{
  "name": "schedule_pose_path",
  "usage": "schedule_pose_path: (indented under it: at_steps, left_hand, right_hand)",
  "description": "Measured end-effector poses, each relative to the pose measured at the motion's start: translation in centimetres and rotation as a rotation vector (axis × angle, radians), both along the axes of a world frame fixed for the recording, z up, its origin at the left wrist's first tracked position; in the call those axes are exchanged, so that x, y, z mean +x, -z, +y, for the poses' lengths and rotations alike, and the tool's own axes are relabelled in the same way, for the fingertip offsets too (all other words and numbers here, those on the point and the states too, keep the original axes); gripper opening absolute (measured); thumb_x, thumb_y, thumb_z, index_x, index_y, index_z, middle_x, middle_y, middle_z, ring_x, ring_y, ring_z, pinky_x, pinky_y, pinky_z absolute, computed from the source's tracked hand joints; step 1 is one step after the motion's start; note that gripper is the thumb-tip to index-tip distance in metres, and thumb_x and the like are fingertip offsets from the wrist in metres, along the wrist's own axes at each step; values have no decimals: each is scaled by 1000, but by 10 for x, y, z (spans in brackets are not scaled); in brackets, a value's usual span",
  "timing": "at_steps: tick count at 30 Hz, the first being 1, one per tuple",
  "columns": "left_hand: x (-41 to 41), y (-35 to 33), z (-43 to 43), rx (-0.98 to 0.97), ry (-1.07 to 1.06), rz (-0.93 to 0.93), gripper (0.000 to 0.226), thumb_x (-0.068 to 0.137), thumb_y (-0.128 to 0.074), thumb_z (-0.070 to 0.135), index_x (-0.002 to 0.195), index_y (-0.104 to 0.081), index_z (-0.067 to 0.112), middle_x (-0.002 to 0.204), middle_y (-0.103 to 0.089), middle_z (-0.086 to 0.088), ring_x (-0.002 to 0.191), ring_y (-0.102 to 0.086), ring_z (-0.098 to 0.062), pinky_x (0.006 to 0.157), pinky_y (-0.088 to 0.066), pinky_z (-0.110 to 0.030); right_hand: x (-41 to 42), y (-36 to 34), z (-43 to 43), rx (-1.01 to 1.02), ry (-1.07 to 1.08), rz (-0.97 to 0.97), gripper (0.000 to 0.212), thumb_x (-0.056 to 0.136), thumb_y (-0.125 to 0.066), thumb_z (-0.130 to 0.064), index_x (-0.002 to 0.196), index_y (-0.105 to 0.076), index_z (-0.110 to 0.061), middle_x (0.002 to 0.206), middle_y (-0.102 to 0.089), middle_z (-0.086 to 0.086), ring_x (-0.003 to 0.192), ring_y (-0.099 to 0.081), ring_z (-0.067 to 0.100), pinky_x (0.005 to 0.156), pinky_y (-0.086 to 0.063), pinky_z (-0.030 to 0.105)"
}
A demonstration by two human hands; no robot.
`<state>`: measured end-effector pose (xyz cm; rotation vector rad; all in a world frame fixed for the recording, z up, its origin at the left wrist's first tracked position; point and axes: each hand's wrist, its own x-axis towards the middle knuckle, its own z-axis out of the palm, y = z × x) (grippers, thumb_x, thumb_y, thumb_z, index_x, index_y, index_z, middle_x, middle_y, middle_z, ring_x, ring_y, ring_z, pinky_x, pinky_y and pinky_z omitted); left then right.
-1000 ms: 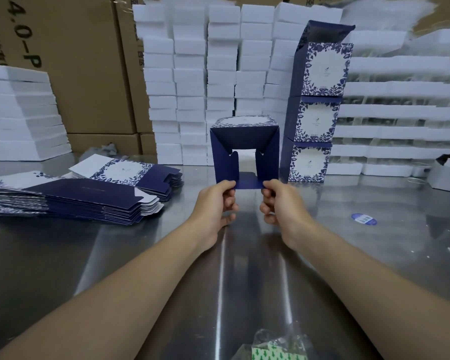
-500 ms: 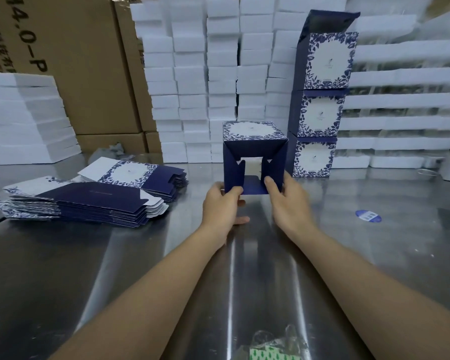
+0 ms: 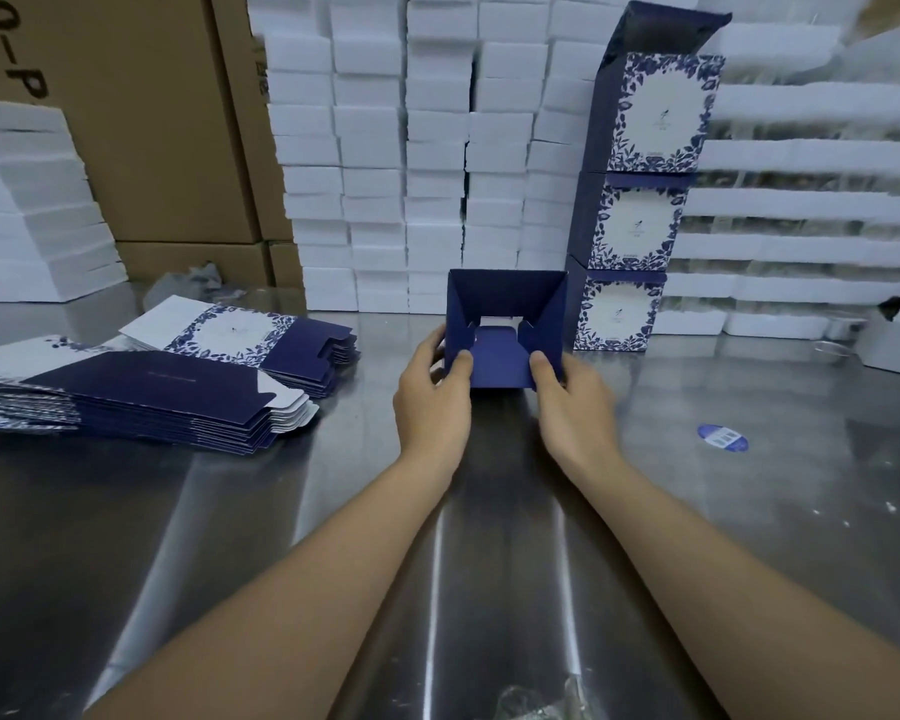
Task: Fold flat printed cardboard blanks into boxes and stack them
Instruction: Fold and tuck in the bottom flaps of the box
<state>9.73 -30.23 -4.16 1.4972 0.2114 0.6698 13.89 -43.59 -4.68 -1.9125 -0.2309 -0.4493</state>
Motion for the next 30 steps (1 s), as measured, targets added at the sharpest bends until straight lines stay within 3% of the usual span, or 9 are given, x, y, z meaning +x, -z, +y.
schedule_pose_path:
  at_steps: [4, 8, 13, 16, 18, 22, 26, 30]
  left_hand:
    - [2, -1, -2, -4, 66, 37, 29, 96, -68, 45, 123, -62, 53, 115, -68, 31, 112, -67, -1, 99, -60, -48]
    - [6, 2, -2, -29, 61, 52, 22, 92, -68, 59, 112, -59, 57, 115, -68, 27, 111, -67, 1, 98, -60, -48]
    - [12, 3, 2, -115, 6, -15, 43, 83, -77, 61, 113, -56, 39, 122, -67, 14, 122, -63, -9, 106, -55, -46]
    - [12, 1, 7, -185, -16, 2, 42, 85, -81, 57, 109, -55, 33, 113, -69, 12, 110, -69, -9, 99, -59, -44]
    - [12, 1, 9, -195, -55, 27, 43, 83, -81, 60, 106, -56, 32, 108, -70, 12, 103, -71, -8, 94, -60, -40]
    - [11, -1, 8, -211, -44, 14, 40, 82, -84, 54, 106, -63, 31, 109, -74, 9, 106, -72, -11, 89, -57, -34]
    - [7, -2, 7, -157, 73, 4, 55, 78, -81, 50, 126, -65, 28, 118, -76, 6, 111, -72, -14, 102, -58, -43]
    - [6, -3, 4, -29, 202, -22, 55, 86, -75, 35, 139, -62, 30, 125, -75, 8, 117, -71, -14, 106, -56, -45]
  right_hand:
    - [4, -1, -2, 143, -26, 48, 29, 107, -54, -43, 116, -71, -22, 109, -75, -5, 104, -68, 18, 97, -53, 40]
    - [6, -1, -3, 189, -13, 58, 31, 104, -55, -52, 111, -68, -24, 107, -73, -10, 105, -67, 14, 94, -53, 39]
    - [5, 0, -2, 163, -57, 31, 25, 104, -58, -50, 104, -68, -28, 105, -73, -8, 97, -67, 9, 89, -54, 41]
    - [1, 0, 1, 78, -22, 0, 43, 92, -55, -67, 98, -65, -25, 104, -70, -5, 92, -66, 10, 81, -51, 39]
    - [-2, 0, 2, 33, 10, 20, 58, 82, -48, -82, 86, -58, -25, 91, -66, -7, 84, -62, 13, 75, -46, 39]
    - [-3, -2, 0, 7, 67, 116, 76, 76, -41, -98, 75, -49, -23, 71, -55, -9, 70, -55, 12, 65, -40, 35]
    - [-2, 1, 0, 45, -4, 101, 67, 79, -48, -93, 98, -61, -31, 94, -70, -16, 85, -63, -5, 73, -46, 23]
    - [-2, 1, 0, 197, -123, 40, 56, 86, -72, -62, 132, -61, -33, 119, -72, -20, 104, -66, -10, 86, -55, 16]
